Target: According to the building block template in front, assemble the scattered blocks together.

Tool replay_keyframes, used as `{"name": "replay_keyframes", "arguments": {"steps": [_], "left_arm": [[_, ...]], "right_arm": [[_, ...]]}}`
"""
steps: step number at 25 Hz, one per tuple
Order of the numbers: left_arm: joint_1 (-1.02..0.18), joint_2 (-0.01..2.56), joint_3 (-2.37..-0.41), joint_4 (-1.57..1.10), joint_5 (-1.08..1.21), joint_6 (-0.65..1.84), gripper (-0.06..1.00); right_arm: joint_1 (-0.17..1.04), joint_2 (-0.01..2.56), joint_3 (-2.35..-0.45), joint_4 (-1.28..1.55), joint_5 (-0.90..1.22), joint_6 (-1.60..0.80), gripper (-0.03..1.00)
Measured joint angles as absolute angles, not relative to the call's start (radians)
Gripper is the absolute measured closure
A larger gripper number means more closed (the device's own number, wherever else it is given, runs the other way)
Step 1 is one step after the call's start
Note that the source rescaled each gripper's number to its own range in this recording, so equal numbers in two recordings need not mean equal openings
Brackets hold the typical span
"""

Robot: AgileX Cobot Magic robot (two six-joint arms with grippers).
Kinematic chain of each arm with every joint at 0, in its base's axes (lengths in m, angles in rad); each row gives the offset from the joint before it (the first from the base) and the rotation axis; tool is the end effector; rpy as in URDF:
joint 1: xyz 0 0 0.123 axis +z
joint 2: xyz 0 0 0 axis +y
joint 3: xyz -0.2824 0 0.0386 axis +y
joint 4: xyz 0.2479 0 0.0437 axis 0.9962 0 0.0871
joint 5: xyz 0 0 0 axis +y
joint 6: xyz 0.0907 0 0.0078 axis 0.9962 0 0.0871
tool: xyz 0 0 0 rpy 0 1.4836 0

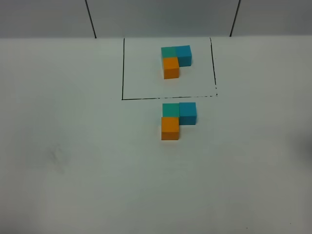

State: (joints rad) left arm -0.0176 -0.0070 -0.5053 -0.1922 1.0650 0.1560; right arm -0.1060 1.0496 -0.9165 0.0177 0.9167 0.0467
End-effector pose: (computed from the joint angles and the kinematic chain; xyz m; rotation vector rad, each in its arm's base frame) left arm -0.0078 -0.0151 0.2795 0.1862 2.0158 -0.1421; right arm 0.1953 -0.0195 0.3228 0.2013 2.5252 -0.0015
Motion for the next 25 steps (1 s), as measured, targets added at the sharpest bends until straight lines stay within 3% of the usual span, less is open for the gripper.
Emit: {"name": "replay_keyframes", "arguments": {"steps": [10,18,25], "left_arm": [[-0.018,-0.007,-0.505,-0.192,1.065,0.156,0.17],[-0.018,-0.007,-0.505,-0.192,1.065,0.156,0.17],[-0.018,-0.007,-0.505,-0.192,1.065,0.156,0.17]], "right_arm": [[0.013,0.490,-0.635,0.013,1.066,0.073,0.23],[0.103,0.187,-0.601,0.010,1.198,0.074,0.23],[0.112,-0.004,-0.550,0.016,1.225,0.072,0.23]]}}
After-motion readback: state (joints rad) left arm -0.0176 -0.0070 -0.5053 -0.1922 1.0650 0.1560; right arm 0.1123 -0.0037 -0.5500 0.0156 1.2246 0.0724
